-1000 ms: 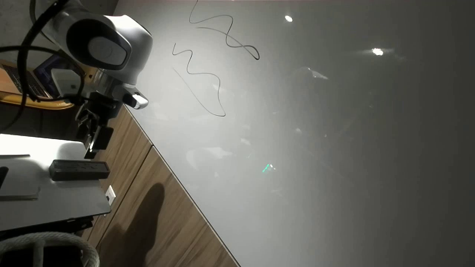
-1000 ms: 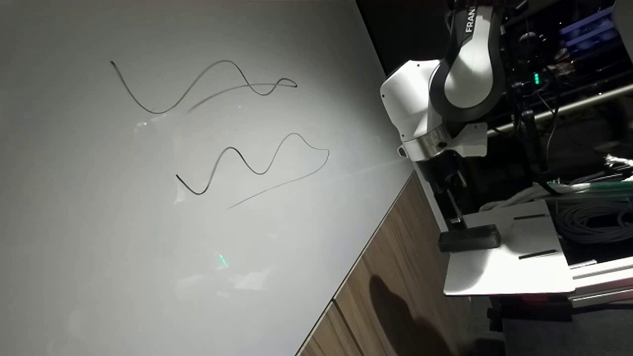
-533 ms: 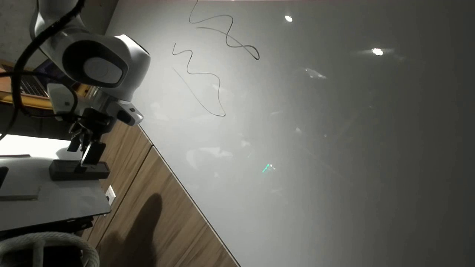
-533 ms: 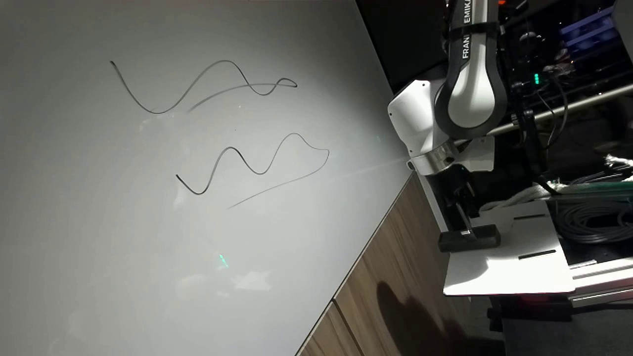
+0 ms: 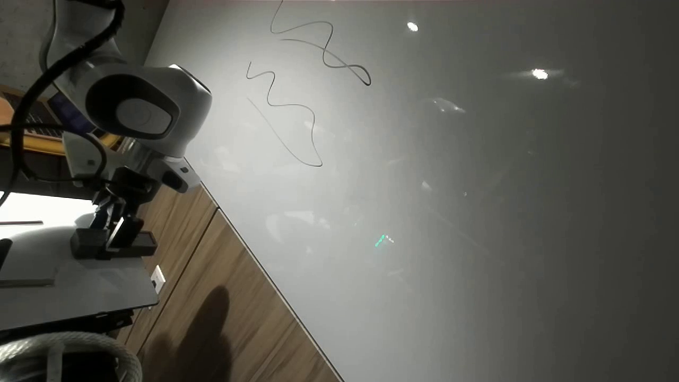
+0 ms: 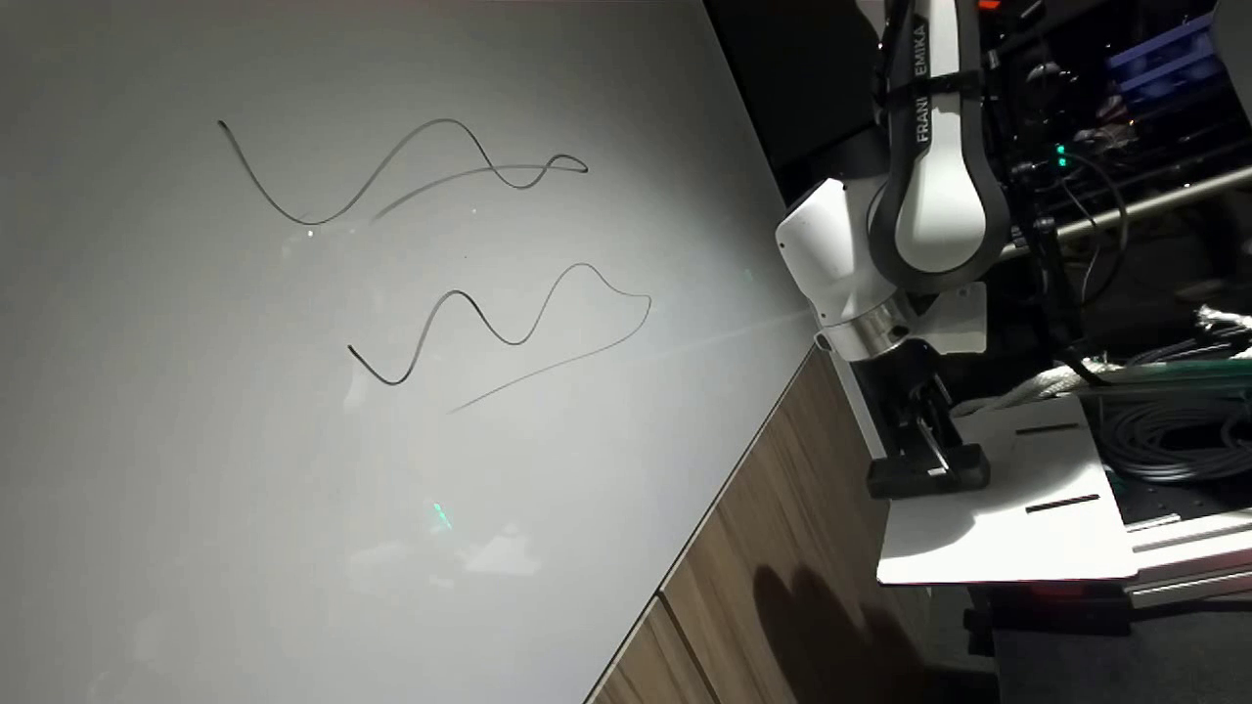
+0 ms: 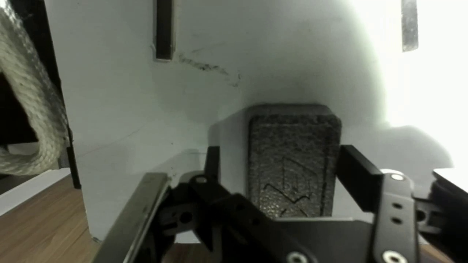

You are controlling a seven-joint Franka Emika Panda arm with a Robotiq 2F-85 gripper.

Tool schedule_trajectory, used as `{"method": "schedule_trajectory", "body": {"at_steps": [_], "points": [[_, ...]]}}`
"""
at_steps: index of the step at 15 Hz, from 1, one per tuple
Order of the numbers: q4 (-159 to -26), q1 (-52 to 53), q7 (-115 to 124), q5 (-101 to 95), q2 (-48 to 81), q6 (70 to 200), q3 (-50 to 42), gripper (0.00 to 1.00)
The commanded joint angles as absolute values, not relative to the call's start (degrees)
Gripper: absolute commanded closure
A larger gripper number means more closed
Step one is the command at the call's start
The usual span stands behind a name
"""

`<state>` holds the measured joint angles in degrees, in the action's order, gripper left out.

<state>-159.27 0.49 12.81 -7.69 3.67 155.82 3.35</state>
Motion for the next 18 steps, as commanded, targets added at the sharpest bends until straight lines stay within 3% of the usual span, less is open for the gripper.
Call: {"method": "schedule_trajectory", "body": {"at_steps": [1, 4, 5, 6, 10, 18], "points": [[-159.2, 1.7, 13.5, -10.3, 3.7, 157.0, 2.2, 0.48], [-159.0, 2.7, 15.1, -13.5, 2.7, 156.0, 2.4, 0.69], [-158.9, 3.0, 15.2, -14.3, 2.5, 155.5, 2.5, 0.69], [-158.8, 3.3, 15.2, -14.8, 2.5, 155.3, 2.5, 0.19], [-158.7, 3.8, 15.2, -15.7, 2.7, 155.3, 2.5, 0.01], [-158.6, 4.0, 14.8, -15.2, 1.5, 154.7, 2.7, 0.0]]}}
